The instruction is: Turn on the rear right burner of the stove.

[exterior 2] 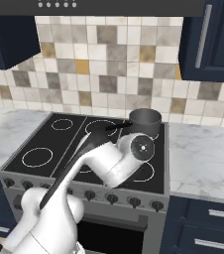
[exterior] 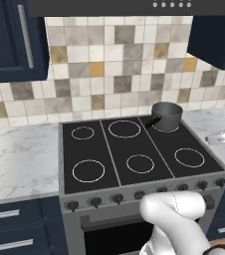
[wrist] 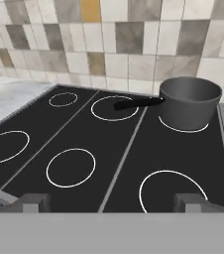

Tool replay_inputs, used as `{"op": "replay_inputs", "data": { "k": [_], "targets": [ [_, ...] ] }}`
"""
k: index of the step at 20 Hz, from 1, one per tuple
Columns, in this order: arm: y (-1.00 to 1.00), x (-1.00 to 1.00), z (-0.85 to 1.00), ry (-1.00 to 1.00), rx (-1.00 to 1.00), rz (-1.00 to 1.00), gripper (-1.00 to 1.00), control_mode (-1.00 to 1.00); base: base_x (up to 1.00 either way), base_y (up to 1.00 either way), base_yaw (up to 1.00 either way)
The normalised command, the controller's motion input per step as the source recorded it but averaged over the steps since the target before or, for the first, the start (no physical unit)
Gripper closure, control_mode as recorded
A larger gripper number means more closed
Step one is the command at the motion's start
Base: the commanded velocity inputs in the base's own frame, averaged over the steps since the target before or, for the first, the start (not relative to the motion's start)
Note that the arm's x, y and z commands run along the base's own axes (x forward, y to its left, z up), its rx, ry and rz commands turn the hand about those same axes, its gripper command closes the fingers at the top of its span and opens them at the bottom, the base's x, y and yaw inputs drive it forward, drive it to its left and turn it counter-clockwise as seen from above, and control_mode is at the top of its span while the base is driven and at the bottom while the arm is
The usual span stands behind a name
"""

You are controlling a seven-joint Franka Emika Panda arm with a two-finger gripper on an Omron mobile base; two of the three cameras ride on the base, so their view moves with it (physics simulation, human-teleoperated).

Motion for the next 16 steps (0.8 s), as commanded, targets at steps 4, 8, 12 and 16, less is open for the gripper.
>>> {"op": "replay_inputs", "data": {
  "k": [4, 8, 12, 16],
  "targets": [
    [-0.31, -0.04, -1.00, -0.06, -0.05, 0.14, -1.00, -1.00, 0.00, 0.00, 0.00],
    [-0.01, 0.00, -0.90, -0.13, -0.34, 0.01, -1.00, -1.00, 0.00, 0.00, 0.00],
    [-0.15, 0.00, -1.00, -0.48, -0.22, 0.00, -1.00, -1.00, 0.00, 0.00, 0.00],
    [-0.25, 0.00, -1.00, -0.61, -0.11, 0.00, -1.00, -1.00, 0.00, 0.00, 0.00]
  ]
}}
